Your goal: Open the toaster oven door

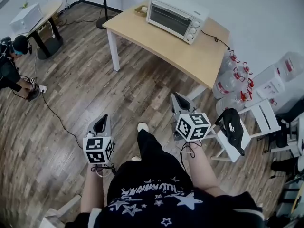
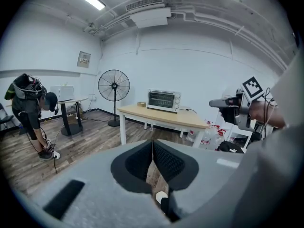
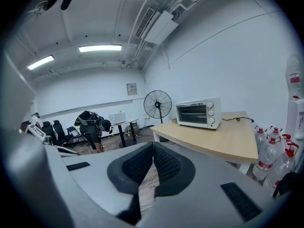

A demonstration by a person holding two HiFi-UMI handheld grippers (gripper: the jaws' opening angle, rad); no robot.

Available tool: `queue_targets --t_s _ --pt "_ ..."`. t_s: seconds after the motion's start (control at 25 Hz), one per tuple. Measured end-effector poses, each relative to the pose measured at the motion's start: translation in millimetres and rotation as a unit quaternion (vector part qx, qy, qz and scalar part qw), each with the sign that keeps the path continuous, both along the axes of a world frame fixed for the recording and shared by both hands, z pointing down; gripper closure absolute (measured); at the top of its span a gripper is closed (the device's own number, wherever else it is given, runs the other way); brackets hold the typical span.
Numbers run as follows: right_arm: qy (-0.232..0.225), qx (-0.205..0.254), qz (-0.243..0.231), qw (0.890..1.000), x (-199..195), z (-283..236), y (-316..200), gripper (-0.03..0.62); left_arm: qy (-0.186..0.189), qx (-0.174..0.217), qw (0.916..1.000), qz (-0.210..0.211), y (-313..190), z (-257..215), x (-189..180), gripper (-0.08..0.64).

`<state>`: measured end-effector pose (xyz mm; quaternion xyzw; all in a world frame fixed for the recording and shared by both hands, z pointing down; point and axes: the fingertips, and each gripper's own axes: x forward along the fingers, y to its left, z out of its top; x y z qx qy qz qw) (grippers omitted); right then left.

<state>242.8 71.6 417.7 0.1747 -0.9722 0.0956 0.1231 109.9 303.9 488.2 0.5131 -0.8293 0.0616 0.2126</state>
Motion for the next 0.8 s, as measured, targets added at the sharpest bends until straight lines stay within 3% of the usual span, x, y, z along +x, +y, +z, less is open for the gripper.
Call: queue_targets --t_s 0.04,0.08,0.12,0.52,0.8 --pt "-0.003 -0.003 0.0 1.0 -4.0 1.2 -2.6 0.576 0.0 -0.002 1.0 -0.002 -0.9 2.5 -3.6 0.538" --pt "-0.004 -0.007 -0.003 1.0 -8.7 3.3 -4.8 0.494 0.002 -0.005 1.0 -0.004 -2.0 5.3 -7.7 0.538" --pt "-0.004 -0.012 -0.007 1.0 -13.8 5.7 -7.2 0.466 0.003 -0.007 0.9999 -0.007 -3.6 7.5 -12.0 0.538" --pt "-0.003 -0.036 -0.012 0.999 -89.7 22.0 -65.3 0.434 0.003 -0.028 0.9995 -0.016 -46.2 13.0 -80.0 0.538" --pt "-0.003 -0.047 -0.008 0.999 -152.0 22.5 -133.4 0.433 0.001 -0.032 0.9994 -0.015 -111.0 5.8 -139.9 0.538"
